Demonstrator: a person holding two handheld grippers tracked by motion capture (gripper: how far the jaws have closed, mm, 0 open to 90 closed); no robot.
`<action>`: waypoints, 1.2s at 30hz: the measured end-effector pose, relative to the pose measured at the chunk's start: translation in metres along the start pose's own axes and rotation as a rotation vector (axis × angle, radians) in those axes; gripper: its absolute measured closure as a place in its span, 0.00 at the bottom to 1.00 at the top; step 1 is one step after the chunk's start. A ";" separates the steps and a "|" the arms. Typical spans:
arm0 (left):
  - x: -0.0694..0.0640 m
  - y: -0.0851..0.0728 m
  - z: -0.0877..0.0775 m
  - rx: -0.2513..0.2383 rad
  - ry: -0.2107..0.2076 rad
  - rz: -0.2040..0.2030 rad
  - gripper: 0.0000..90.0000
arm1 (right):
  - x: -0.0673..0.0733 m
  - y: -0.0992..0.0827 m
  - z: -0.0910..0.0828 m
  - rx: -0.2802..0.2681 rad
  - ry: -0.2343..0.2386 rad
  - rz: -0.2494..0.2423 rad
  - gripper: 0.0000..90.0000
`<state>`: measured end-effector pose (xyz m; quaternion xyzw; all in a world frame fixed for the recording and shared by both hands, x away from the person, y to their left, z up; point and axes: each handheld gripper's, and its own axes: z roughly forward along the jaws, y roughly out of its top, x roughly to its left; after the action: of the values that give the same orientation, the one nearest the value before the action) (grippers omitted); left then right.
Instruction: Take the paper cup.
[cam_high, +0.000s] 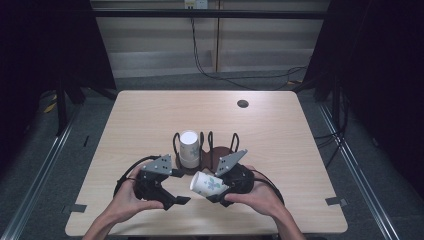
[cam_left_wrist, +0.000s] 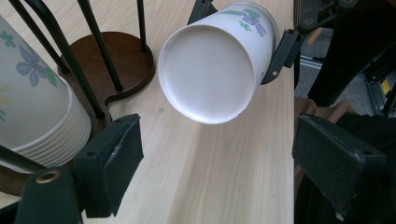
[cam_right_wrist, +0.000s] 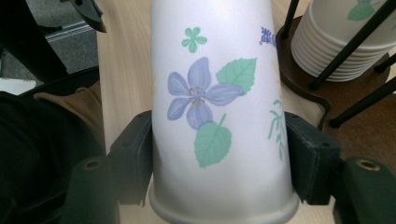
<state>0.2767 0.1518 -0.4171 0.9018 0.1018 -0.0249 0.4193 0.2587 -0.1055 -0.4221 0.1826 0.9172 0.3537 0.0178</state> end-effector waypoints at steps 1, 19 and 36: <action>0.000 0.000 0.001 0.001 0.002 0.002 0.18 | 0.000 0.000 0.000 0.000 0.003 -0.001 0.36; -0.007 -0.002 0.015 0.069 -0.035 0.052 0.26 | 0.007 0.003 0.012 0.076 0.039 -0.041 0.38; -0.008 -0.003 0.023 0.129 -0.082 0.066 0.30 | 0.016 0.007 0.022 0.146 0.082 -0.085 0.38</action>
<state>0.2693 0.1348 -0.4335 0.9281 0.0529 -0.0546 0.3646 0.2497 -0.0811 -0.4323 0.1300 0.9474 0.2920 -0.0181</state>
